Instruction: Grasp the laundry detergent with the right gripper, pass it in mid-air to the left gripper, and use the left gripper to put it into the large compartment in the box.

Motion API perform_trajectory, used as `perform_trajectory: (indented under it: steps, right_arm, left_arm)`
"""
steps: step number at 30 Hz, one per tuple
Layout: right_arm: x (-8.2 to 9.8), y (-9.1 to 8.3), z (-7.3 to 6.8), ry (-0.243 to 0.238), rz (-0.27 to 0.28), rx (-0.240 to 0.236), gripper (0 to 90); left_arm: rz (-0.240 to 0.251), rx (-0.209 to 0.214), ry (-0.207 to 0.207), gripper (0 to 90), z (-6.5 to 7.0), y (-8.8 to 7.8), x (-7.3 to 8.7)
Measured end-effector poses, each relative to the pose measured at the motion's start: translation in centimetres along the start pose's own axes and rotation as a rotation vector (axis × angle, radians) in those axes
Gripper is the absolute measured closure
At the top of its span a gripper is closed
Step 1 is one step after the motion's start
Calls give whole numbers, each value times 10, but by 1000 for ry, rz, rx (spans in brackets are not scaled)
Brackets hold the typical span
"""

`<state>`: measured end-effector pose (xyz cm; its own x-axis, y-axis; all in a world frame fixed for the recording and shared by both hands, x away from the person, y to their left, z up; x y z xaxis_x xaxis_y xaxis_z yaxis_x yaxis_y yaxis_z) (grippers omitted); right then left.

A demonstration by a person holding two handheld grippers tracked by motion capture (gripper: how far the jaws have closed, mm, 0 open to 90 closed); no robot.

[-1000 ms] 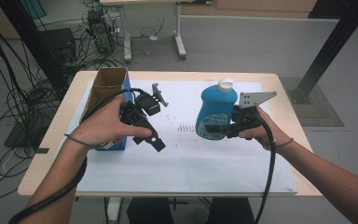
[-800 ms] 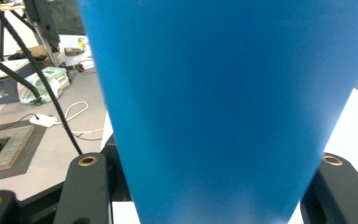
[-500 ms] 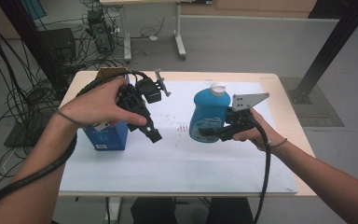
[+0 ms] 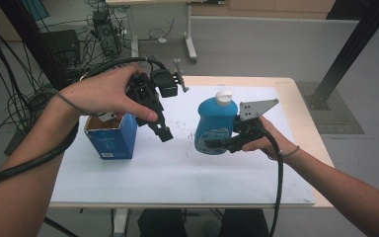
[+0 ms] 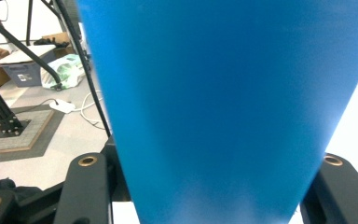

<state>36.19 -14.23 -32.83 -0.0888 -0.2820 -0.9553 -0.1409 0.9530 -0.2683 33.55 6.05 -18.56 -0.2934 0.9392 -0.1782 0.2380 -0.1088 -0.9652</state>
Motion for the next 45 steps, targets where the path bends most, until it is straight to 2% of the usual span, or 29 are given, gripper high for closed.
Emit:
perform_trajectory:
  steps: [6,16,26,45]
  right_arm:
    - [-5,4,-2,-10,0,-19,409]
    - [-11,13,-5,-28,-12,-46,409]
    - [-14,26,-8,-41,-25,-76,409]
    - [-24,42,-11,-67,-30,-108,409]
  left_arm:
    - [-17,6,39,111,4,-5,-5]
    - [-19,13,75,111,10,-9,-12]
    - [-21,6,86,111,13,-10,-16]
    - [9,5,116,112,19,-7,-31]
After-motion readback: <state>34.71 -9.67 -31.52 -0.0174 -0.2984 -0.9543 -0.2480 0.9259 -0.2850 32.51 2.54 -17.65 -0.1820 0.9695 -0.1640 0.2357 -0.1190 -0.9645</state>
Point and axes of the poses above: each handheld gripper's, and its own axes: y roughly forward along the jaws, x roughly out of its underside, z roughly to its right, the point moved 4 cm from there along y, roughly forward along the jaws, and after that the axes turned 13 degrees about -x, right-handed, at the moved point
